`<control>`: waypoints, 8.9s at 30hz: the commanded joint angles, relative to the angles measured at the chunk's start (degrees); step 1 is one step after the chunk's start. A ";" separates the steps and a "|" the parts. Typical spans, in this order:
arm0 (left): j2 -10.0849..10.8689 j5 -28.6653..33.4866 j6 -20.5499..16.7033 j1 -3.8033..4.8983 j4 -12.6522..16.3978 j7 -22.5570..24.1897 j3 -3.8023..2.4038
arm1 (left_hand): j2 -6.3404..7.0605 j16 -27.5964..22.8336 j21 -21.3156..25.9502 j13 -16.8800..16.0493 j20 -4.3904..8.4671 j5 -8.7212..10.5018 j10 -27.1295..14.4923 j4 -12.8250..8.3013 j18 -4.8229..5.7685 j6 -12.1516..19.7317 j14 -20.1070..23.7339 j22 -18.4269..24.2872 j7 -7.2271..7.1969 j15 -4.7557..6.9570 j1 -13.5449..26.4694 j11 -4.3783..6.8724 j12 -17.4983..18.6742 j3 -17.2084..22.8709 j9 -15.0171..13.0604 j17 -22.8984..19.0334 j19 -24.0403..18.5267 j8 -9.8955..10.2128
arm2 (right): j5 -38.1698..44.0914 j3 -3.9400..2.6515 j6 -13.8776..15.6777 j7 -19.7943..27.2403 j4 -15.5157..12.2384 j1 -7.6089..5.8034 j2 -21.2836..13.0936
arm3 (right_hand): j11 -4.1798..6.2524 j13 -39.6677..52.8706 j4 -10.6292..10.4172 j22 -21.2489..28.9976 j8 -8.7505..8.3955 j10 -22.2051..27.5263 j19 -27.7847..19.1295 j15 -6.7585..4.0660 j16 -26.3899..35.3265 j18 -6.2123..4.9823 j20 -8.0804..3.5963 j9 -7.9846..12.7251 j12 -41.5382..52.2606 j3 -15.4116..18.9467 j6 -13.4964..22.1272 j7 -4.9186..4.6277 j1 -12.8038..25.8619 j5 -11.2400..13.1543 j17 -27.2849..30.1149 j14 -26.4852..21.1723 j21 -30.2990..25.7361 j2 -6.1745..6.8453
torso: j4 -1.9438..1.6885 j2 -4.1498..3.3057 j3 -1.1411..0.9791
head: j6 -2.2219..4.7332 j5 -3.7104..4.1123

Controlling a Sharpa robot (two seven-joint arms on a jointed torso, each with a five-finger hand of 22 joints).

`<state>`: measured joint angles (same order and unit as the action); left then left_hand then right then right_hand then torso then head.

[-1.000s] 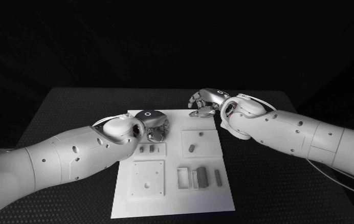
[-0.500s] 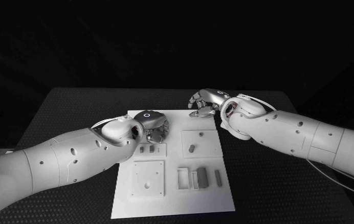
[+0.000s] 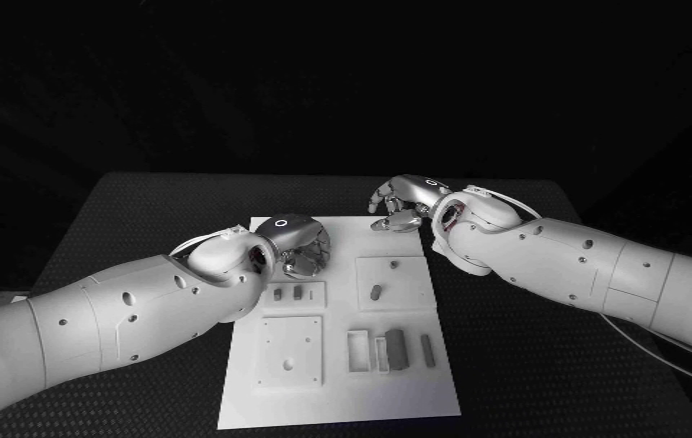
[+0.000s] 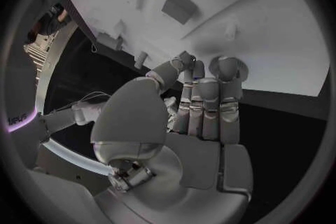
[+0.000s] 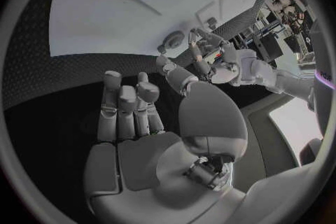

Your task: Assemble the parts on the task board

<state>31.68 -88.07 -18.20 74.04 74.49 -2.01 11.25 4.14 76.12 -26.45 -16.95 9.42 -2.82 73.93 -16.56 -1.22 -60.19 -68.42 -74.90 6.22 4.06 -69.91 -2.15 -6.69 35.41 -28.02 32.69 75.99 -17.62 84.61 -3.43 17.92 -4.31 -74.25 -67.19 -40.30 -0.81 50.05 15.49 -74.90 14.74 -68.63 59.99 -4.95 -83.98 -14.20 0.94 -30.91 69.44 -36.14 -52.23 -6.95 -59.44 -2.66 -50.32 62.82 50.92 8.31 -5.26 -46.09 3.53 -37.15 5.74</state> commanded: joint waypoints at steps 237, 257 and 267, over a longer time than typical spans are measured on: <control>18.95 63.35 0.76 0.96 5.69 15.00 -2.85 | 2.84 -15.52 14.54 1.83 -4.42 -0.07 -9.91 0.17 -2.59 9.08 9.28 6.93 3.67 -4.63 5.66 -4.80 2.72 -6.28 1.37 -7.28 -10.80 1.28 | 21.28 2.67 3.46 2.50 -7.30 7.65 -7.19 | -5.61 -40.76 0.99 2.44 2.23 3.70 -2.32 4.95 16.08 -0.80 3.07 0.28 -61.11 -0.64 -3.92 -0.69 -6.42 -0.12 14.53 2.02 -9.16 -3.14 | -0.02 0.00 0.07 | -0.35 1.05; 18.99 63.48 1.34 0.96 5.74 14.29 -2.85 | 2.81 -15.72 14.79 2.06 -4.43 -0.07 -10.16 0.10 -2.59 9.40 9.21 7.10 3.79 -4.69 5.68 -4.86 2.76 -6.43 1.46 -7.26 -10.69 1.38 | 25.81 2.83 3.27 0.30 -7.26 7.71 -6.76 | -3.54 -40.40 1.29 1.73 3.05 -2.43 -0.70 2.97 14.69 -0.80 2.04 0.33 -60.04 -1.41 -5.84 0.03 -9.72 -0.13 14.03 3.43 -8.31 -3.27 | -0.03 0.00 0.06 | -0.41 1.26; 18.94 63.48 1.41 0.96 5.68 14.32 -2.85 | 2.77 -15.77 14.86 2.12 -4.43 -0.07 -10.20 0.07 -2.60 9.45 9.19 7.14 3.81 -4.69 5.58 -4.87 2.76 -6.43 1.48 -7.25 -10.67 1.39 | 26.77 2.92 4.57 -0.10 -7.39 7.71 -6.29 | -2.81 -40.03 1.27 1.26 3.60 -4.34 0.64 2.23 13.58 -0.80 1.41 0.08 -60.03 -1.03 -6.97 0.47 -10.57 -0.13 13.39 4.48 -7.59 -3.57 | -0.02 0.00 0.04 | -0.47 1.32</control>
<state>50.73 -25.01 -17.59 74.97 80.09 11.99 8.44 7.16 60.75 -11.81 -14.91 5.19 -2.65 64.08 -16.34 -1.77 -51.07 -59.15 -67.84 10.01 -0.43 -64.75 -6.84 -3.80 29.32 -26.62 25.50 65.23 -16.14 109.76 -0.74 23.06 -3.67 -81.68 -59.79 -46.72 -3.57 9.90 16.85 -73.58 18.15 -72.61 60.25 -2.36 -70.23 -14.33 2.36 -30.77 9.02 -37.31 -58.91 -6.46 -69.49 -2.86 -36.90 67.37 43.16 4.90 -5.27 -46.08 3.58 -37.63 7.00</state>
